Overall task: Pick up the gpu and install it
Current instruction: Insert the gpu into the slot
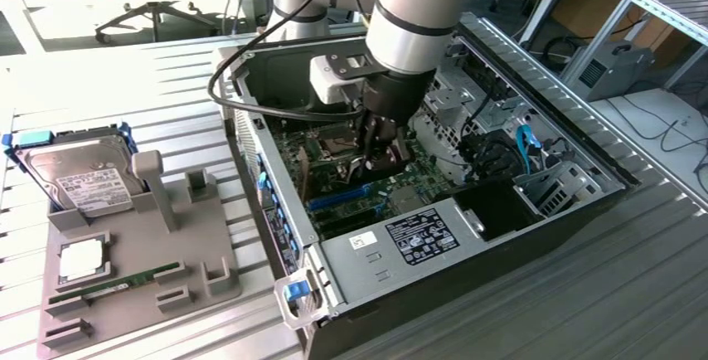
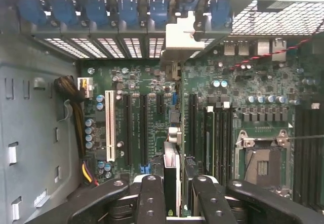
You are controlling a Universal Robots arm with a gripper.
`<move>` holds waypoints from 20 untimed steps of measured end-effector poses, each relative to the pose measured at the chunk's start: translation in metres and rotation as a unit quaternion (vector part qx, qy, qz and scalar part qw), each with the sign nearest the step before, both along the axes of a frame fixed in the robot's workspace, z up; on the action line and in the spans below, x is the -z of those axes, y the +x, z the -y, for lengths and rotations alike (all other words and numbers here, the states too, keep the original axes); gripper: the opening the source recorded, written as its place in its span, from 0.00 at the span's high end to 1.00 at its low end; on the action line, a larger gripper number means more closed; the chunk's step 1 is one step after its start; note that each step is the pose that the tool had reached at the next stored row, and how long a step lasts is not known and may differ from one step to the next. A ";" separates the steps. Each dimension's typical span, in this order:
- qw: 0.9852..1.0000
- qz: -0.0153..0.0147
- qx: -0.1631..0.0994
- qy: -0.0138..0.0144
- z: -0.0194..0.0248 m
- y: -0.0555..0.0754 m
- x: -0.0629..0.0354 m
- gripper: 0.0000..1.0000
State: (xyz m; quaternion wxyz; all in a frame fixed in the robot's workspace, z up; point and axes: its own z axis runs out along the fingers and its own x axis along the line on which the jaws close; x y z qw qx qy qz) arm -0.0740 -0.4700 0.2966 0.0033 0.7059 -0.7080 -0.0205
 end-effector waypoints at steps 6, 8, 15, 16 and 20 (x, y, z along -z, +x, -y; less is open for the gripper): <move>0.999 0.000 -0.002 -0.041 -0.0165 0.000 0.0010 0.73; 0.999 0.000 -0.006 -0.041 -0.0209 0.000 0.0016 0.73; 0.999 0.001 -0.007 -0.041 -0.0232 0.000 0.0019 0.73; 0.999 0.003 -0.007 -0.041 -0.0231 0.000 0.0019 0.73; 0.999 0.027 -0.006 -0.041 -0.0231 0.000 0.0023 0.73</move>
